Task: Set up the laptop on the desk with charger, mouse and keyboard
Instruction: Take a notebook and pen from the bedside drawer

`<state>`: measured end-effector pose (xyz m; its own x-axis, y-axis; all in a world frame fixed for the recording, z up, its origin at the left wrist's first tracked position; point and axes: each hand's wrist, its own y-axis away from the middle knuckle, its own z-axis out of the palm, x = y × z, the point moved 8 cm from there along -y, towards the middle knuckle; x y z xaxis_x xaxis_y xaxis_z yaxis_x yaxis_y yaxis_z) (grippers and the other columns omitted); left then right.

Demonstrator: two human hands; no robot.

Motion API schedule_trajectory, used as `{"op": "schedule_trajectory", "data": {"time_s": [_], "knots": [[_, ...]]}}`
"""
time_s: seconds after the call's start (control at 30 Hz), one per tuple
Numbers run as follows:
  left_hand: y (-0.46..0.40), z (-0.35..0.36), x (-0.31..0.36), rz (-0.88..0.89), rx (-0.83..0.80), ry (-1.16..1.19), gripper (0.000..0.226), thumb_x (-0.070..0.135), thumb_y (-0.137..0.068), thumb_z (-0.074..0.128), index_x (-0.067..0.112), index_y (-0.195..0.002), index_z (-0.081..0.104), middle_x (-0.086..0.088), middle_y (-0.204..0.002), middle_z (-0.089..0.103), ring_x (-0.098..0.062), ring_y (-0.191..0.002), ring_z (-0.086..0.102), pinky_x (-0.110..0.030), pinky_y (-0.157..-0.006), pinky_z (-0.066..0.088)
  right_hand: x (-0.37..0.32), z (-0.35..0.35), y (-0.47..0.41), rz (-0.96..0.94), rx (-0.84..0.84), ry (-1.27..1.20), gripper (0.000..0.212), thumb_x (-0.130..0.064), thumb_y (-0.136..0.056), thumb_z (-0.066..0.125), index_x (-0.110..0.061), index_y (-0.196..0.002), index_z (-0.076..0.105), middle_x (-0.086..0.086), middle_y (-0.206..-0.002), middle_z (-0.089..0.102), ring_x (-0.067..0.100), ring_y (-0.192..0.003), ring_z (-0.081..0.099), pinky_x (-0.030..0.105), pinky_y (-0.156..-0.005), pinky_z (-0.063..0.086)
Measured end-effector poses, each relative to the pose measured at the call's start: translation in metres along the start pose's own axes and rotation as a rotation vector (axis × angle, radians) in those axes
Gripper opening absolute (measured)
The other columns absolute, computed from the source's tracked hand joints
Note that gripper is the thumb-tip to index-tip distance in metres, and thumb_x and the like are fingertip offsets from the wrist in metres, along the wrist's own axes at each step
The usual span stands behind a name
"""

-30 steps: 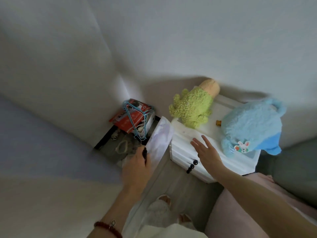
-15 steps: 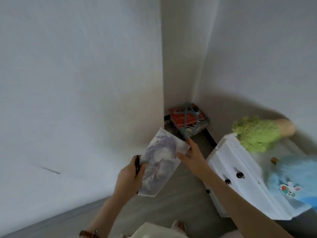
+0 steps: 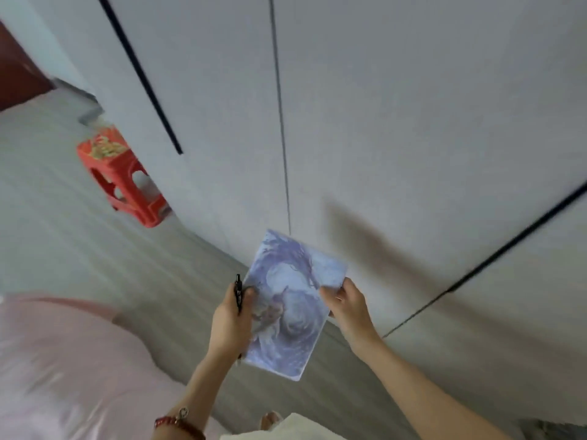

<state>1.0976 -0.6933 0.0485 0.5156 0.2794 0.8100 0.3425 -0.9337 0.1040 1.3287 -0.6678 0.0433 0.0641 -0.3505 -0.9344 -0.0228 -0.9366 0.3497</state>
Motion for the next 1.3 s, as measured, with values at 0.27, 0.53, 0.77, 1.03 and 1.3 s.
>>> {"op": "schedule_trajectory", "data": {"time_s": [0.27, 0.53, 0.77, 1.03, 1.3], "knots": [[-0.109, -0.208, -0.118, -0.212, 0.333, 0.017, 0.023, 0.031, -0.096, 0.037, 0.023, -0.075, 0.039, -0.003, -0.081, 0.053, -0.02, -0.068, 0.052, -0.033, -0.059, 0.037, -0.093, 0.287, -0.072, -0.269, -0.267, 0.247, 0.016, -0.013, -0.09, 0.051, -0.025, -0.081, 0.046, -0.009, -0.066, 0.048, 0.005, -0.056, 0.044, 0.015, -0.052, 0.034], [-0.233, -0.389, -0.203, -0.422, 0.572, -0.089, 0.019, 0.035, -0.096, 0.031, 0.02, -0.086, 0.037, -0.011, -0.08, 0.065, -0.036, -0.072, 0.062, -0.047, -0.07, 0.052, -0.19, 0.499, -0.18, -0.557, -0.375, 0.405, 0.007, -0.014, -0.092, 0.046, -0.017, -0.086, 0.046, -0.01, -0.072, 0.052, 0.007, -0.065, 0.05, 0.024, -0.058, 0.038], [-0.371, -0.541, -0.238, -0.475, 0.805, -0.103, 0.026, 0.029, -0.097, 0.034, 0.012, -0.079, 0.039, -0.005, -0.057, 0.049, -0.029, -0.054, 0.047, -0.032, -0.048, 0.03, -0.277, 0.716, -0.281, -0.671, -0.542, 0.423, 0.004, -0.012, -0.092, 0.045, -0.01, -0.091, 0.049, 0.004, -0.078, 0.056, 0.017, -0.07, 0.05, 0.029, -0.061, 0.039], [-0.435, -0.727, -0.319, -0.652, 1.069, -0.13, 0.03, 0.02, -0.094, 0.042, 0.015, -0.066, 0.034, -0.003, -0.056, 0.043, -0.022, -0.052, 0.04, -0.03, -0.044, 0.022, -0.329, 0.982, -0.307, -0.763, -0.771, 0.443, 0.018, -0.012, -0.092, 0.045, -0.008, -0.109, 0.052, 0.006, -0.102, 0.061, 0.025, -0.095, 0.057, 0.037, -0.08, 0.045], [-0.546, -0.897, -0.436, -0.674, 1.049, 0.02, 0.011, 0.024, -0.088, 0.043, 0.013, -0.09, 0.044, -0.004, -0.063, 0.047, -0.022, -0.054, 0.044, -0.03, -0.049, 0.029, -0.36, 1.244, -0.338, -0.751, -0.799, 0.448, 0.017, -0.012, -0.091, 0.047, -0.007, -0.106, 0.054, 0.01, -0.105, 0.064, 0.03, -0.096, 0.057, 0.032, -0.075, 0.04]]}}
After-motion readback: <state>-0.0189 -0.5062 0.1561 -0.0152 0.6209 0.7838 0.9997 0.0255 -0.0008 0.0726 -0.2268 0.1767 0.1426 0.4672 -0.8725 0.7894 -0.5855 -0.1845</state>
